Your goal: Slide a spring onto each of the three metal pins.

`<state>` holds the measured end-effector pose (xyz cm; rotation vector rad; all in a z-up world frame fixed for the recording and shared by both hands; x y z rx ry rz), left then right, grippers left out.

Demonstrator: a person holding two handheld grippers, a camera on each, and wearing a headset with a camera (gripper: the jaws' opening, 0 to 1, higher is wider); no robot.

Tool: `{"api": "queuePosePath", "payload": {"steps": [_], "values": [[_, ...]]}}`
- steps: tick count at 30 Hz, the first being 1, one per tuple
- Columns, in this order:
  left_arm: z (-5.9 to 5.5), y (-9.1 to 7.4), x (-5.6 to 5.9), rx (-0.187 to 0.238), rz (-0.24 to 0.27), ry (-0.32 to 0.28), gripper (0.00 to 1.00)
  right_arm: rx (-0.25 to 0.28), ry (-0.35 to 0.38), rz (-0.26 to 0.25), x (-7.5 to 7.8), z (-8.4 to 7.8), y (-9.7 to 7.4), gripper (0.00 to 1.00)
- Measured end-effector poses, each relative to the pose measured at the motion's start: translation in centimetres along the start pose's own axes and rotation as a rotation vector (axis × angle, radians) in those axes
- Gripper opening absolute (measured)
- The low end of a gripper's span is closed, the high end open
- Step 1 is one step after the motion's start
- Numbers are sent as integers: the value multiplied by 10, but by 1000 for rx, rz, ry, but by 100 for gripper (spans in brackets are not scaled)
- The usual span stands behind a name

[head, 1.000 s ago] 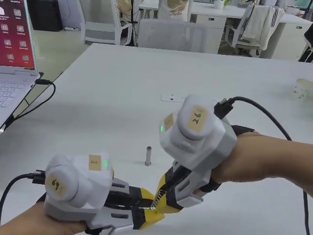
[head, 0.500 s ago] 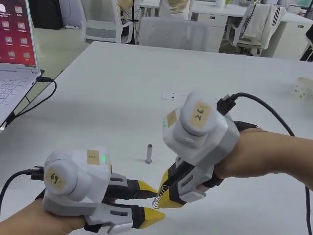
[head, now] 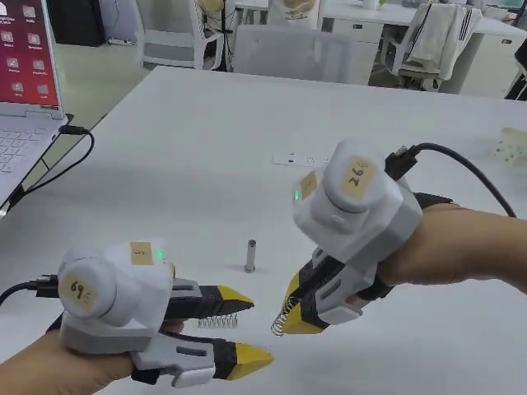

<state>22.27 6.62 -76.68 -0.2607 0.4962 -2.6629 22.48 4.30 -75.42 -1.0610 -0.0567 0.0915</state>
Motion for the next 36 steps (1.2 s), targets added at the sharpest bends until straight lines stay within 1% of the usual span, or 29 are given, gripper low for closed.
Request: {"api": "queuePosePath", "payload": {"steps": [8, 10, 17, 23, 30, 36], "values": [[0, -6, -7, 11, 30, -16, 39, -5, 11, -17, 5, -5, -5, 8], [0, -7, -9, 15, 46, -15, 42, -8, 14, -21, 7, -7, -6, 8], [0, -13, -13, 27, 65, -21, 43, -17, 25, -34, 12, -13, -11, 8], [-3, -17, -15, 28, 79, -32, 43, -29, 39, -51, 17, -23, -17, 8], [-6, -20, -14, 34, 92, -46, 43, -53, 62, -72, 25, -39, -26, 8], [-6, -20, -13, 36, 96, -53, 43, -77, 78, -94, 37, -51, -37, 8]]}}
Point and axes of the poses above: the centre of the closed fingertips' face, and the gripper's own axes: y roughly forward along the fingers, x roughly to its right, z roughly out of its top, the point moved 1 cm from there along -y, roughly backward along the fingers, and after that the axes turned 3 degrees about -y, right-handed, at the moved point
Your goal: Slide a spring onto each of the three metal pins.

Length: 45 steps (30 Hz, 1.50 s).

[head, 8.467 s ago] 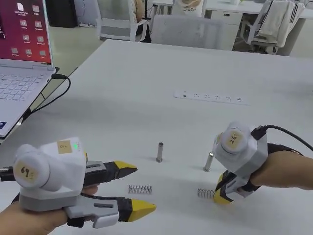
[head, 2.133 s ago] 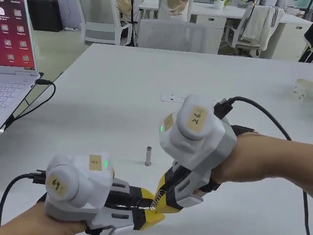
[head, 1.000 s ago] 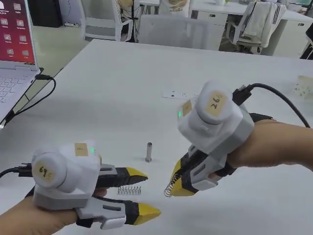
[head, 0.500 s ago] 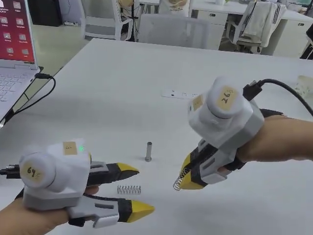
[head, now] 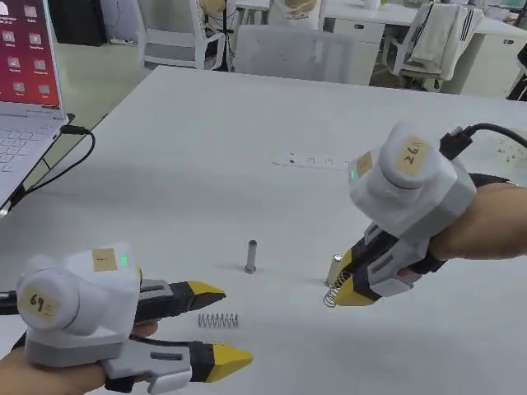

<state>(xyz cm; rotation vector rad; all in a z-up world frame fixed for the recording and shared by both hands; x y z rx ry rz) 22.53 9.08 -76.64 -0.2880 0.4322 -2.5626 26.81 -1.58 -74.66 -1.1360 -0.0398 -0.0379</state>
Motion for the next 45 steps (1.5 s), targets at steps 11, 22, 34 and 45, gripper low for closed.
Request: {"api": "queuePosePath", "payload": {"steps": [11, 22, 34, 45], "values": [[0, 1, 1, 2, 0, 0, 43, -27, 44, -25, 23, -13, -3, 8], [0, 0, 2, 4, 1, -3, 43, -35, 83, -54, 47, -12, -2, 8], [0, 1, 2, 9, 4, -6, 43, -44, 113, -88, 72, -14, 3, 8], [-2, 0, 1, 5, 10, -10, 43, -84, 126, -92, 83, -24, 19, 8]]}}
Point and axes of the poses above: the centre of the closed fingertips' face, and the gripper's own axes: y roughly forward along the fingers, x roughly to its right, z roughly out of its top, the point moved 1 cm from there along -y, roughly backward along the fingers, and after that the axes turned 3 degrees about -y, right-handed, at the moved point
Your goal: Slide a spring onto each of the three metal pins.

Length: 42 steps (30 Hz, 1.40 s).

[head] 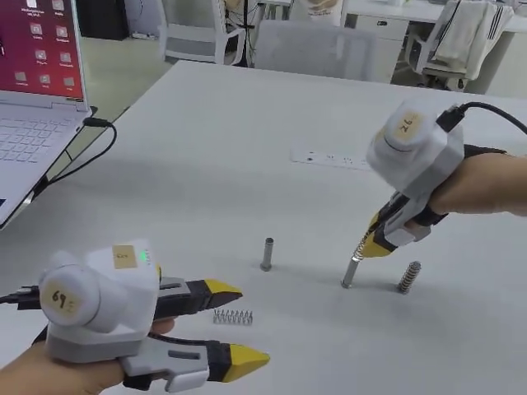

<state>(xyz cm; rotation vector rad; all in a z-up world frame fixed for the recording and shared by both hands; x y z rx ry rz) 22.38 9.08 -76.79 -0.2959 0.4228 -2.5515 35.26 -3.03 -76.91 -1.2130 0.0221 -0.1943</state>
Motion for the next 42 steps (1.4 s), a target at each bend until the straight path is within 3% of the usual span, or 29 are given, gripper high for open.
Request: {"api": "queuePosePath", "payload": {"steps": [19, 42], "values": [[-1, -2, -2, -1, 9, -7, 43, -26, 1, 18, 1, -2, 13, 8], [1, -5, -3, -3, 16, 1, 43, -56, 31, 24, 1, -11, 47, 8]]}}
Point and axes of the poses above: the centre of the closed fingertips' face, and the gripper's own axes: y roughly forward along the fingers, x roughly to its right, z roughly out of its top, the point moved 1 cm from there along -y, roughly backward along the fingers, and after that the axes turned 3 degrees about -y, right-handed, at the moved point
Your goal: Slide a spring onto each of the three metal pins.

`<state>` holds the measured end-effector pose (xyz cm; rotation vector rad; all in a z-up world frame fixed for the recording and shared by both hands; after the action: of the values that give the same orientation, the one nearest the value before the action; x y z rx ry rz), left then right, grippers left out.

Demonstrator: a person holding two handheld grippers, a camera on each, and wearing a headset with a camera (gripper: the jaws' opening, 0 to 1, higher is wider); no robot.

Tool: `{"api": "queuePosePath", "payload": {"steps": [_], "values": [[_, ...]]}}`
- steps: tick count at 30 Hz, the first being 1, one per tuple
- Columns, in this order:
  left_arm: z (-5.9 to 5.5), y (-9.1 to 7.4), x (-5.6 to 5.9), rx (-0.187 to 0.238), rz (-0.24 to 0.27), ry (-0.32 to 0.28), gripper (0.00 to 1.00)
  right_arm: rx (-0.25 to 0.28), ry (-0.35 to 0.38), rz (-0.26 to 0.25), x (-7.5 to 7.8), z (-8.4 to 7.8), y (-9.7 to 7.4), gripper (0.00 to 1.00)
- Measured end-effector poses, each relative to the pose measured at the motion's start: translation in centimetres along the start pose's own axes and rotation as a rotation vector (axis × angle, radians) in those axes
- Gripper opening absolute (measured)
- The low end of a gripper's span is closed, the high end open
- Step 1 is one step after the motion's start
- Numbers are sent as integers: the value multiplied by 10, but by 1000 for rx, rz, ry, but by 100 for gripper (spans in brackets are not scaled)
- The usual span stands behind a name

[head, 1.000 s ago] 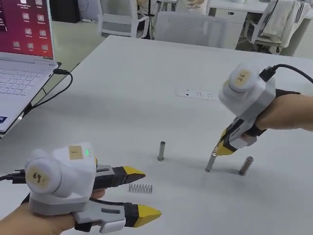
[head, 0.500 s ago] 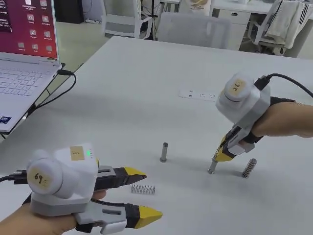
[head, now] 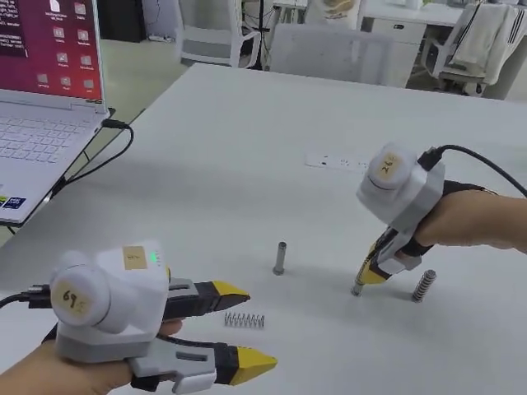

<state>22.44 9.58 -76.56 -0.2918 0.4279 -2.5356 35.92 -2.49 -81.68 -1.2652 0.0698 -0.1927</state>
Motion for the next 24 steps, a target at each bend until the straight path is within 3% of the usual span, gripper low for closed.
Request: {"api": "queuePosePath", "payload": {"steps": [15, 24], "values": [[-2, 0, -1, -4, 3, -4, 43, -24, 13, 3, -1, -5, 15, 9], [-2, -1, -2, -4, 4, -5, 43, -17, 20, 4, -2, -3, 14, 9]]}}
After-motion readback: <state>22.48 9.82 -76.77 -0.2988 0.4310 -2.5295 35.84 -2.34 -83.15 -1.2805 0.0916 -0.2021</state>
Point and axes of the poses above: the centre of the closed fingertips' face, and the gripper's own axes: y roughly forward along the fingers, x roughly to its right, z roughly out of its top, the point moved 1 cm from there along -y, roughly backward along the fingers, and after that the axes turned 3 degrees about -y, right-handed, at the moved point
